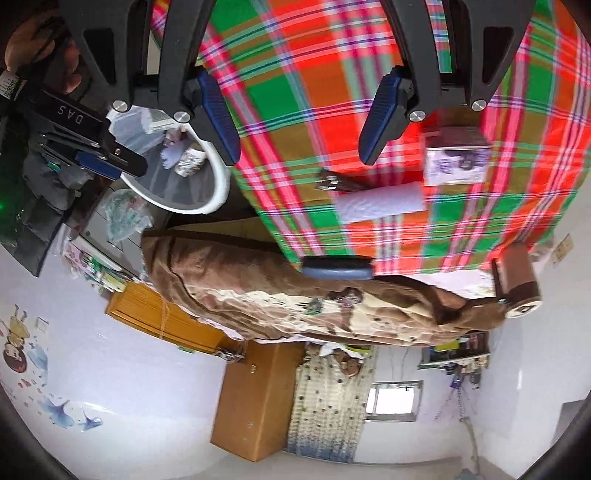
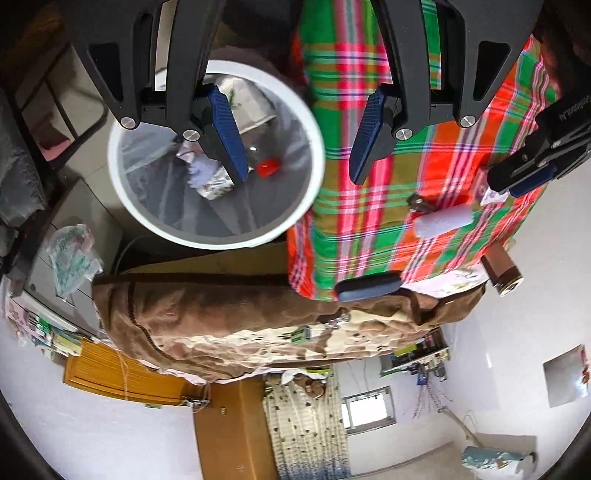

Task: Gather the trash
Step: 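Move both tools back over the milk carton and foam sleeve on the bedspread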

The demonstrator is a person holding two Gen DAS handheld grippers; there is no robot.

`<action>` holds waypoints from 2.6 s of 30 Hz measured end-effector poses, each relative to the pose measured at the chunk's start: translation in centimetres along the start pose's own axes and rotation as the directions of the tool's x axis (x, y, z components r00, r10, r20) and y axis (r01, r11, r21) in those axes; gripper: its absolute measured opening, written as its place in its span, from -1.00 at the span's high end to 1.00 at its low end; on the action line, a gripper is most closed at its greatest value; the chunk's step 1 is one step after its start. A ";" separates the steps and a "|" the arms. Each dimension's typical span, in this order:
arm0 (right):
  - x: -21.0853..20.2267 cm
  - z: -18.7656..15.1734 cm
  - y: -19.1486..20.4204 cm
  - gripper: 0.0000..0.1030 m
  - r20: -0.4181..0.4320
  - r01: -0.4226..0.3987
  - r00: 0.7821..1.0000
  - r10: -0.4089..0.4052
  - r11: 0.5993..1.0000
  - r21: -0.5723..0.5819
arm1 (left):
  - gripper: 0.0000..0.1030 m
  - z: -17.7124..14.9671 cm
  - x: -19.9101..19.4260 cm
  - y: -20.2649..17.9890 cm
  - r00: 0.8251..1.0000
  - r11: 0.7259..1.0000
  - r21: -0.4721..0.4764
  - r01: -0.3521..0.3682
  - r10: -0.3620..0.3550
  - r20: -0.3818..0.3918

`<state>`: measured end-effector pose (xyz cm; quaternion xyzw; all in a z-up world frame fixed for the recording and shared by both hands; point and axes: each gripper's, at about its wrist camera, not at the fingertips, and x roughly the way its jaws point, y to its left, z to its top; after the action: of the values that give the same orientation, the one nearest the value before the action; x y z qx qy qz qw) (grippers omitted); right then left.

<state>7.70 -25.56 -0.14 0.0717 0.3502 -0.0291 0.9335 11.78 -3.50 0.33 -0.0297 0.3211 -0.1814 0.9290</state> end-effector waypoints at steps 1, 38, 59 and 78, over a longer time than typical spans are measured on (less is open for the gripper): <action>0.1 0.0 0.4 -0.13 -0.001 -0.007 1.000 0.007 1.000 -0.008 | -0.28 0.1 -0.2 0.5 1.000 1.000 -0.007 -0.007 0.007 0.003; 7.1 1.6 9.0 -0.13 -0.128 -0.133 0.985 0.115 0.981 -0.141 | -0.35 -0.6 2.8 13.3 0.985 0.990 -0.042 -0.134 0.129 -0.111; 9.9 2.7 10.0 -0.13 -0.176 -0.173 0.974 0.145 0.973 -0.154 | -0.45 -0.9 6.2 16.2 0.950 0.971 0.009 -0.238 0.235 -0.204; 12.3 6.2 13.8 -0.13 -0.188 -0.362 0.929 0.319 0.890 -0.276 | -0.45 1.6 3.4 19.6 0.965 0.959 -0.144 -0.244 0.226 -0.132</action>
<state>22.39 -12.88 -2.05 -0.0113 0.3959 0.1949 0.8973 21.45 13.45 -3.77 -0.0549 0.3886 -0.0449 0.9187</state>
